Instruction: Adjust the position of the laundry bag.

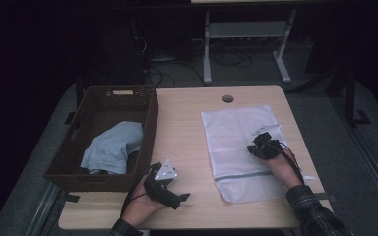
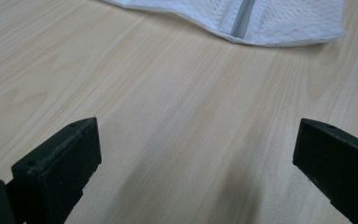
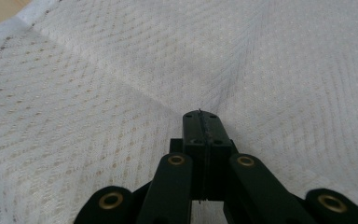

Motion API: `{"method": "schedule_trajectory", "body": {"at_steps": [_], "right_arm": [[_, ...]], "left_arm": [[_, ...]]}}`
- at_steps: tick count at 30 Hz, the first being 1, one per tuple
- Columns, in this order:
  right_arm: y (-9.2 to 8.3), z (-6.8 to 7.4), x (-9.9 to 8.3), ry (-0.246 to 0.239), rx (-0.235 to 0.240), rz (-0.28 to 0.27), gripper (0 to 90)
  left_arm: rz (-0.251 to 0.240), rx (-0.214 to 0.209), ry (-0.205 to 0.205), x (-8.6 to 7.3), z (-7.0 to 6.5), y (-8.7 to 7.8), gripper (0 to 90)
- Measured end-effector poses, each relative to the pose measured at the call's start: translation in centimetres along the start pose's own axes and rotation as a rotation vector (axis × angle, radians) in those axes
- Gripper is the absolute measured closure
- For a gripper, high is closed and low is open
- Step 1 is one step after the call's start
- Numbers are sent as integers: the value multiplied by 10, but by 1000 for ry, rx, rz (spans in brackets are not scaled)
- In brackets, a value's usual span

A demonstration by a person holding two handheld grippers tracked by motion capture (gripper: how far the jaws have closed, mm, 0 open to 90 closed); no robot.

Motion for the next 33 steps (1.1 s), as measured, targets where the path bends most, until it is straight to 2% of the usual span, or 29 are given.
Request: {"method": "schedule_trajectory", "body": {"at_steps": [33], "right_arm": [[36,40,51,-13,14,-7,895]], "left_arm": [[-15,-4,-6,1,-1,-2,8]]}}
Point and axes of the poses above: each handheld gripper's, and its own axes: y roughly forward along the jaws, x roughly out of its top, z roughly to its left, the point moved 8 cm from there along y, roughly forward along the jaws, and after that the axes turned 2 degrees about z, right-handed, at the moved point
